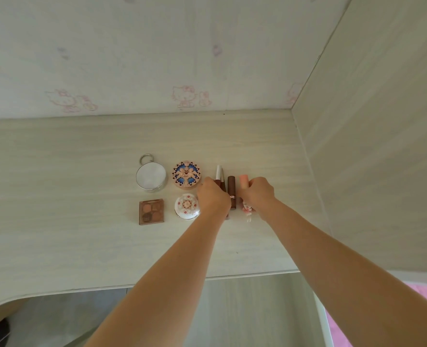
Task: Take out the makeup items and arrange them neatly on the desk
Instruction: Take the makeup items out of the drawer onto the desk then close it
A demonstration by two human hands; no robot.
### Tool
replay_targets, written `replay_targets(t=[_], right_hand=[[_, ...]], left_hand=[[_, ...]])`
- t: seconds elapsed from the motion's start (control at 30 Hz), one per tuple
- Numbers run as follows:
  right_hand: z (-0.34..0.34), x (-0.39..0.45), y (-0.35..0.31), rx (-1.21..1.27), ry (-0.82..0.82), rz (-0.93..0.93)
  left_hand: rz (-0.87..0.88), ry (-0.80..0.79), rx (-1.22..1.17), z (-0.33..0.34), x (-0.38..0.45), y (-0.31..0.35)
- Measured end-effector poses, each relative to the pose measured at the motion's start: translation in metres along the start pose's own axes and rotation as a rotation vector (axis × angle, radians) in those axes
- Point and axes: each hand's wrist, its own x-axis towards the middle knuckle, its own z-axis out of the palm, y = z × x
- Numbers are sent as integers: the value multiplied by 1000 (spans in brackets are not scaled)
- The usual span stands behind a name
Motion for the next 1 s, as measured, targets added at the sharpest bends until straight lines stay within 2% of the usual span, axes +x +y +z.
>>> replay_targets(t=[0.23, 0.8, 1.0], right_hand=[[-7, -1, 1, -109, 1, -47], [-15, -16, 2, -107, -48, -142], [-22, -26, 22, -200, -118, -163]], left_hand=[[59, 14, 35, 3, -7, 0], [131, -64, 176, 2, -20, -6], [164, -31, 49, -5, -40, -9]])
